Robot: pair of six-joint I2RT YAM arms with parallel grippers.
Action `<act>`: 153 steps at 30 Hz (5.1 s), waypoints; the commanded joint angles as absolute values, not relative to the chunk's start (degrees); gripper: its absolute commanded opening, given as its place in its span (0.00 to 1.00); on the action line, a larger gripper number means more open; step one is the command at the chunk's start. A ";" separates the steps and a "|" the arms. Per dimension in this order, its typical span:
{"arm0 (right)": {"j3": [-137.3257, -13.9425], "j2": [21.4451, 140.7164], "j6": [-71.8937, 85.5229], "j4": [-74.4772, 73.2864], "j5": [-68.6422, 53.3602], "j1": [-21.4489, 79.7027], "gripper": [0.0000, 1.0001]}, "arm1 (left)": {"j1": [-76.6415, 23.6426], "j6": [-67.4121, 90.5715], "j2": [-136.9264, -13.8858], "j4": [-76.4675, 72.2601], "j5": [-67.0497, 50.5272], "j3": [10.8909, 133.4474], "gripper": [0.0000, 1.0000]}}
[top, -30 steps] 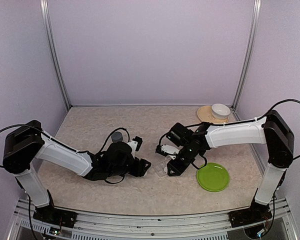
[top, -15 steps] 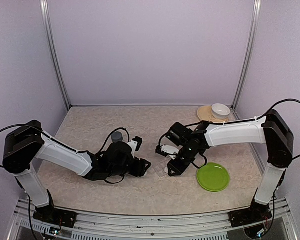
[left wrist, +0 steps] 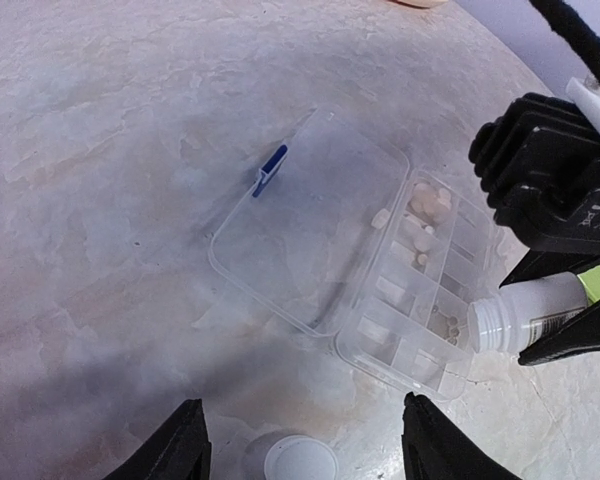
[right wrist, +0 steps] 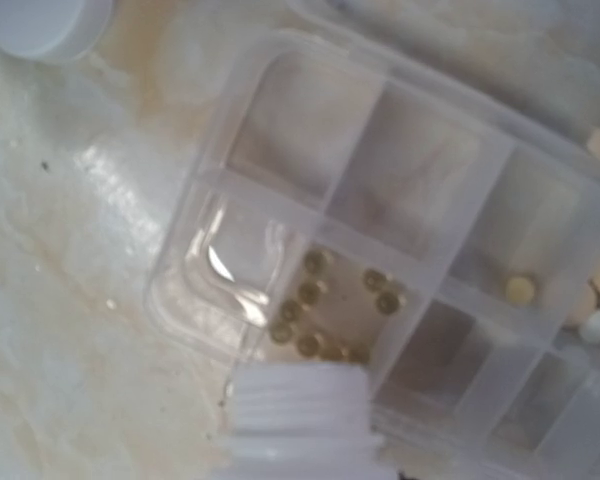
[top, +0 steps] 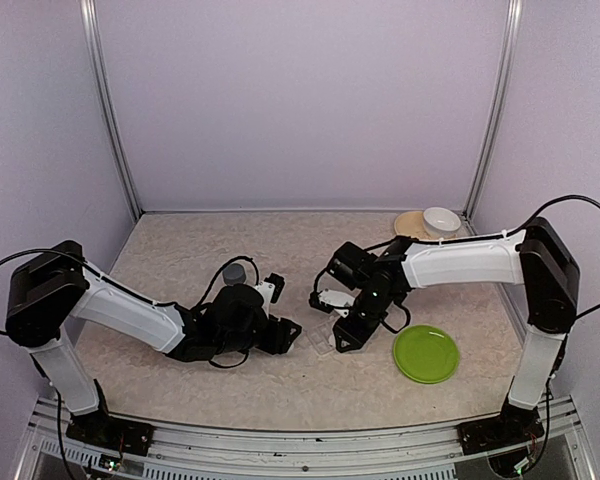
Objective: Sort the pills into containers
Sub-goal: Pour the pill into the compartment of the pill container, then pick up the lid of the pill bottle from the center of the board.
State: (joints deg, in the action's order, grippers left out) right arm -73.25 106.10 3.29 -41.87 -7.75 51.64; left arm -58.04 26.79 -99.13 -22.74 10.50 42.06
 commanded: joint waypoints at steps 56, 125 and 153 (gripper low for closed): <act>-64.23 97.11 4.44 -28.06 -5.71 52.09 0.02 | -57.91 27.13 -97.43 -23.49 10.40 41.14 0.65; -17.13 52.13 -5.05 45.14 0.35 52.04 0.00 | -61.00 21.28 -105.71 -0.01 11.60 54.17 0.43; -18.27 54.12 -5.01 42.78 -5.74 52.11 0.00 | -61.35 21.27 -99.75 -2.95 8.90 52.50 0.22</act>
State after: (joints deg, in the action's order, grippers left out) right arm -16.34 53.34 -4.89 43.09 -2.70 51.66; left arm -60.97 21.98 -104.79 -0.67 10.63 52.88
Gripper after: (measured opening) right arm 0.306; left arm 0.284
